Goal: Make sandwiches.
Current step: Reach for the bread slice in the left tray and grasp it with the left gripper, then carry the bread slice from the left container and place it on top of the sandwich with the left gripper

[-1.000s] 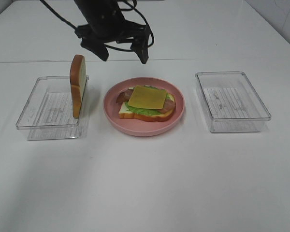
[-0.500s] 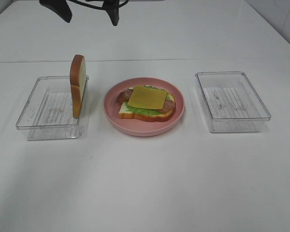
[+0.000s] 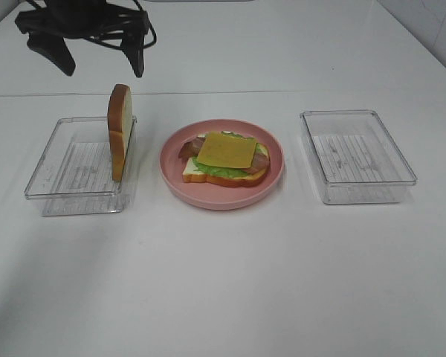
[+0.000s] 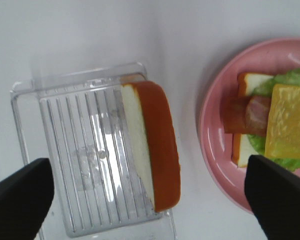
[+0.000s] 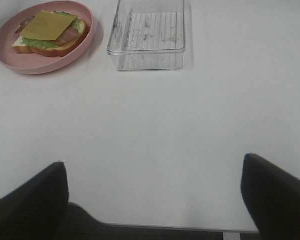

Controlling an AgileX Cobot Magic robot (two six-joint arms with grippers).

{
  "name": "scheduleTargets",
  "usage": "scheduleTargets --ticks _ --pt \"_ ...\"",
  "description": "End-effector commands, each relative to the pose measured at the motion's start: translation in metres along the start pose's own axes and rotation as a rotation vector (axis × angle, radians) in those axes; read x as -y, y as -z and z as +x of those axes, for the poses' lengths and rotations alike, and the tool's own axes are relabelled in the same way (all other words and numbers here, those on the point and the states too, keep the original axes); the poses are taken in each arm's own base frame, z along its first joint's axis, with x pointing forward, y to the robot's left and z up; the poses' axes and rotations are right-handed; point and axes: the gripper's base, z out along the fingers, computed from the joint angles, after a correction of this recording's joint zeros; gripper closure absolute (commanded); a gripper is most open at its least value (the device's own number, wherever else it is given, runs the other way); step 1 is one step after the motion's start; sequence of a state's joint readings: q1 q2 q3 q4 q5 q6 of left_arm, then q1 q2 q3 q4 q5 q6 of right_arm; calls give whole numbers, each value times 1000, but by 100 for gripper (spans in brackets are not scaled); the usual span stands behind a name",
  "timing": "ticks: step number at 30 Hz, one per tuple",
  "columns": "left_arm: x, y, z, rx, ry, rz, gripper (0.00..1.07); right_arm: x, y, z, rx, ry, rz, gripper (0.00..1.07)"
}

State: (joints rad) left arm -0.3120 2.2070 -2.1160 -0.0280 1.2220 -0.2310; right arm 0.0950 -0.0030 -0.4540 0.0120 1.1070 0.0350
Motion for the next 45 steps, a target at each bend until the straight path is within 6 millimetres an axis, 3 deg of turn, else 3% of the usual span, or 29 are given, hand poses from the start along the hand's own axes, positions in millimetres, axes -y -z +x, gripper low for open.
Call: scheduleTargets --ticks 1,8,11,13,21,22,23,25,26,29,31,32,34,41,43,45 --pt "-1 -9 11 -124 -11 -1 12 0 1 2 28 3 -1 18" --pt "-4 -40 13 -175 -19 -35 12 0 1 2 28 3 -1 18" --pt "-5 -44 14 -181 -19 -37 12 0 1 2 28 3 -1 18" --pt "-6 -60 16 -212 -27 -43 12 0 1 2 28 3 -1 18" --pt "-7 -65 17 -223 -20 -59 16 0 1 2 28 3 -1 18" --pt "-8 -65 17 -225 -19 -66 20 0 1 2 28 3 -1 18" --pt "-9 -65 17 -224 -13 -80 32 0 1 2 28 3 -1 18" --pt "-9 -65 17 -223 -3 -81 38 0 1 2 28 3 -1 18" --pt "-10 -65 17 -221 11 -89 51 0 1 2 28 3 -1 18" --pt "-10 -65 17 -221 12 -89 58 0 1 2 28 3 -1 18" --pt "-10 -65 17 -220 7 -93 88 0 1 2 28 3 -1 18" --pt "-10 -65 17 -220 7 -93 88 0 1 2 28 3 -1 18" --pt "-10 -65 17 -221 -11 -91 107 0 1 2 28 3 -1 18" --pt "-10 -58 16 -209 -17 -88 107 0 1 2 28 3 -1 18" --pt "-9 -48 14 -187 -16 -83 107 0 1 2 28 3 -1 18" --pt "-7 -24 11 -138 -17 -73 107 0 1 2 28 3 -1 18"
